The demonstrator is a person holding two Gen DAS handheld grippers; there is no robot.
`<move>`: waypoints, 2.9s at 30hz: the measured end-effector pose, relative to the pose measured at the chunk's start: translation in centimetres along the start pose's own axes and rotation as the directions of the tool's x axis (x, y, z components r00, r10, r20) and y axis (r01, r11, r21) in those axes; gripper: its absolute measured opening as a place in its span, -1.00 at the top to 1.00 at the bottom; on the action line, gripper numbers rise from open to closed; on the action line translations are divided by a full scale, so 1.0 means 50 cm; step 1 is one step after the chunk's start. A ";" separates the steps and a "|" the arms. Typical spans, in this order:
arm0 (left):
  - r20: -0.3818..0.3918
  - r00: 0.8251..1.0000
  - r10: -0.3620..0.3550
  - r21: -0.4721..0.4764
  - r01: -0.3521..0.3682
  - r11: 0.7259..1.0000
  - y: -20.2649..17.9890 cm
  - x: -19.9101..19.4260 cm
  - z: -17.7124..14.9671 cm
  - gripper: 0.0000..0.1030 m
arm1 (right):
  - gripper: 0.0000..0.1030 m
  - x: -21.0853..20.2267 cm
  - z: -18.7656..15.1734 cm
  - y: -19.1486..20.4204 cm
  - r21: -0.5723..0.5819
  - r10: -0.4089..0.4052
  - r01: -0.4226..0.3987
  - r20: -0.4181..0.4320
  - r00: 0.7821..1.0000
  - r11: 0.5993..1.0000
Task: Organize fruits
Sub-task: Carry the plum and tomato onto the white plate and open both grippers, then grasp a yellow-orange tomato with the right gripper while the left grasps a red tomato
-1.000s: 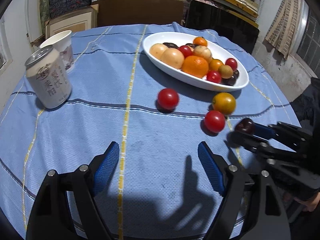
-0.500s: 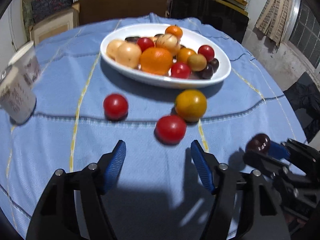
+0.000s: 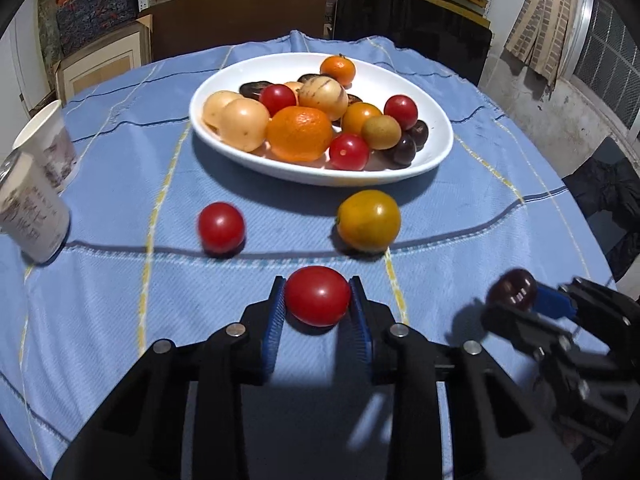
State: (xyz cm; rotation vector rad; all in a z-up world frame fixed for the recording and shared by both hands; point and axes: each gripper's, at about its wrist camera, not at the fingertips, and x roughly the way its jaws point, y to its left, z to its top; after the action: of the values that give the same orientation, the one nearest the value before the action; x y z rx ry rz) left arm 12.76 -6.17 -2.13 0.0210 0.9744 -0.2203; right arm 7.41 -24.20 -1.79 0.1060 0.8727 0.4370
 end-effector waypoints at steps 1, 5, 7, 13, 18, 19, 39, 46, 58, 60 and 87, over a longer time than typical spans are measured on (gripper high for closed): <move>0.007 1.000 -0.005 -0.003 0.005 1.000 0.003 -0.011 -0.005 0.40 | 0.37 -0.001 0.000 0.000 0.001 0.000 0.000 0.003 1.000 1.000; 0.036 0.999 -0.026 0.003 0.026 1.000 0.009 -0.057 -0.018 0.40 | 0.37 -0.011 0.003 -0.004 0.021 0.001 -0.002 0.027 1.000 1.000; 0.057 0.998 -0.042 0.010 0.042 0.999 0.011 -0.081 -0.021 0.40 | 0.37 -0.023 0.011 -0.003 0.037 0.014 -0.016 0.048 0.999 0.999; 0.112 0.992 -0.051 0.064 0.044 0.997 0.008 -0.125 0.018 0.40 | 0.37 -0.056 0.078 0.005 0.016 0.018 -0.020 0.106 0.994 1.000; 0.161 0.986 -0.039 0.101 0.023 0.995 -0.001 -0.106 0.103 0.40 | 0.37 -0.040 0.171 0.005 -0.015 0.023 -0.021 0.131 0.991 1.000; 0.159 0.986 -0.039 0.096 0.024 0.995 0.002 -0.094 0.122 0.40 | 0.37 -0.028 0.189 0.002 -0.012 0.028 -0.027 0.130 0.991 1.000; 0.166 0.985 0.052 -0.035 -0.047 0.998 0.070 0.019 0.247 -0.32 | -0.09 0.076 0.253 -0.074 0.122 0.018 -0.032 0.118 0.993 0.992; 0.166 0.984 0.069 -0.017 -0.067 0.998 0.070 -0.038 0.143 -0.44 | -0.16 0.019 0.163 -0.055 0.104 0.023 -0.033 0.099 0.995 0.994; 0.103 0.991 0.091 -0.030 -0.088 0.996 0.079 -0.081 -0.034 -0.52 | -0.16 0.016 0.050 0.001 0.056 -0.004 0.003 0.017 1.000 0.998; 0.109 0.989 0.101 -0.018 -0.099 0.995 0.081 -0.086 -0.043 -0.52 | -0.16 0.018 0.044 0.014 0.037 -0.016 0.016 0.011 1.000 0.999; 0.076 0.984 0.163 -0.089 -0.156 0.984 0.139 -0.054 -0.045 -0.64 | 0.26 0.075 0.039 0.060 -0.008 -0.068 0.068 -0.076 0.995 0.998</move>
State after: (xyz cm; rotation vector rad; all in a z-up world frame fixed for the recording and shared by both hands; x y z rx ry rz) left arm 10.83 1.37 -1.73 0.0138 0.8936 -0.0325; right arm 9.99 -19.77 -2.41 0.0548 0.9474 0.3813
